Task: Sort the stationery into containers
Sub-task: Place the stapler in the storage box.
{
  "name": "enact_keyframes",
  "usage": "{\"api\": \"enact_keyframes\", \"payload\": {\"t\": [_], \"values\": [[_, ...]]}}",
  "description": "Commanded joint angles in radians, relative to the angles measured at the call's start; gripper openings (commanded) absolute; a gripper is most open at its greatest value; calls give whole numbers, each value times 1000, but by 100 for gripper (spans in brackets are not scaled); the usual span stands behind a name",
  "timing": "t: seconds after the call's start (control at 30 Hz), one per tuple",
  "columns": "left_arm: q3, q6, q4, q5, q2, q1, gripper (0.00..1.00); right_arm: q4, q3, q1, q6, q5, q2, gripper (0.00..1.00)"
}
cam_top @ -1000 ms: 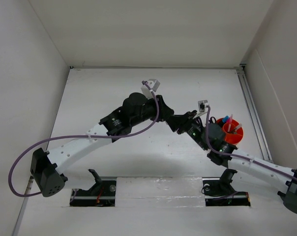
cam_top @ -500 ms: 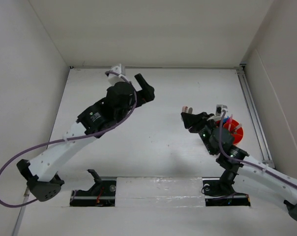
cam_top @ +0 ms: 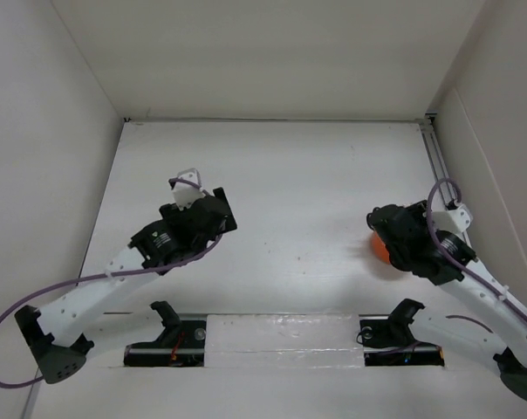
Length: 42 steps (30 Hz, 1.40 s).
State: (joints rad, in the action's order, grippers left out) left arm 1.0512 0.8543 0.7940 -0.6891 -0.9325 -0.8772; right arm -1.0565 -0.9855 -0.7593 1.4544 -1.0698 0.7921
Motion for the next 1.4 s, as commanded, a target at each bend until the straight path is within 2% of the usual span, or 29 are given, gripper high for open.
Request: {"api": "enact_keyframes", "payload": {"t": [0.0,0.1,0.2,0.37,0.5,0.6,0.77,0.9,1.0,1.37], "values": [[-40,-84,-62,43,-57,0,100,-327,-45,69,218,-55,22,0],[-31,-93,-62,43,-95,0,100,-327,-54,161,183,-19,-11,0],[-43,-113,-91,74,-65,0,100,-327,-30,248,172,4,-43,0],[-63,-124,-102,74,-14,0,100,-327,-19,304,172,13,-71,0],[-63,-124,-102,74,-14,0,100,-327,-28,316,188,74,-33,0],[-63,-124,-102,86,9,0,100,-217,10,342,164,175,-33,0],[-72,-147,-124,106,20,0,100,-223,87,353,325,176,-56,0],[-72,-156,-133,126,20,0,100,-238,129,391,336,186,-33,0],[-72,-166,-144,135,20,0,100,-273,140,391,402,195,-19,0],[-82,-175,-153,145,29,0,100,-123,219,400,362,208,2,0]]}}
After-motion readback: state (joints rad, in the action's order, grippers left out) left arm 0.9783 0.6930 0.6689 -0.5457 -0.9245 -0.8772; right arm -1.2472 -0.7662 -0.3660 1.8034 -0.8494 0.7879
